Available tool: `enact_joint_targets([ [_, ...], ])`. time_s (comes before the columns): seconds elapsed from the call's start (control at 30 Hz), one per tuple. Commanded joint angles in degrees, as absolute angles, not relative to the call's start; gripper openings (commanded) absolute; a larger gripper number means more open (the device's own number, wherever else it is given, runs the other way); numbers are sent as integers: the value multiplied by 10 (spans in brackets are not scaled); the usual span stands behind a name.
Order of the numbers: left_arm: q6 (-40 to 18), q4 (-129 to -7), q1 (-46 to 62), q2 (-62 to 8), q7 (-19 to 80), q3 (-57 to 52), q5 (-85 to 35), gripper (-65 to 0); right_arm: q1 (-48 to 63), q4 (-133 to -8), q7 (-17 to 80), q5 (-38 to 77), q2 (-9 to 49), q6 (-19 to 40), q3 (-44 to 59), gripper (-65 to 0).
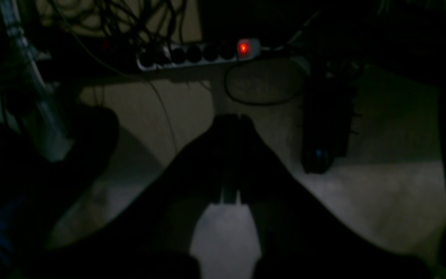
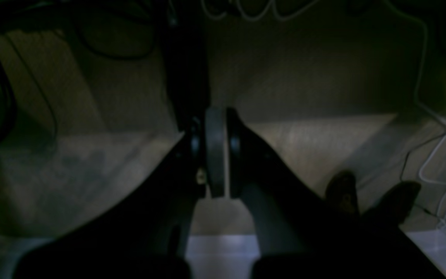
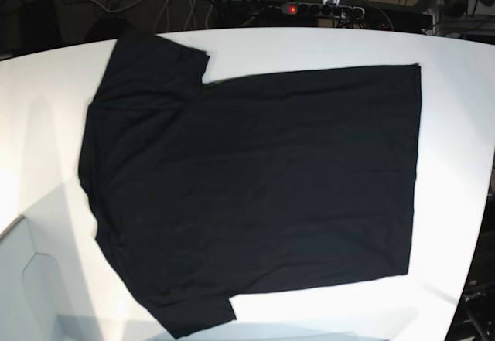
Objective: Fold the T-shirt properly
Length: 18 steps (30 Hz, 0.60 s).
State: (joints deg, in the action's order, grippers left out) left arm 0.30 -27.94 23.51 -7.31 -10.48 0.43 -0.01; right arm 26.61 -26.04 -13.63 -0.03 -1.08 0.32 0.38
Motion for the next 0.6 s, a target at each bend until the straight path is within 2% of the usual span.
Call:
enact_joint_targets([
  [0.0,2,-302,261,-81,-113,4,0,-650,291,-276,-148,-1,-12,-3,6,-650],
  [0.27,2,-469,366,-107,-116,1,0,-650,419,-476,-153,-1,-11,-3,6,-650],
  [0.57,2,-695,489,-156,-114,0,0,-650,597,-819,-149,-1,-10,-3,55,-650],
])
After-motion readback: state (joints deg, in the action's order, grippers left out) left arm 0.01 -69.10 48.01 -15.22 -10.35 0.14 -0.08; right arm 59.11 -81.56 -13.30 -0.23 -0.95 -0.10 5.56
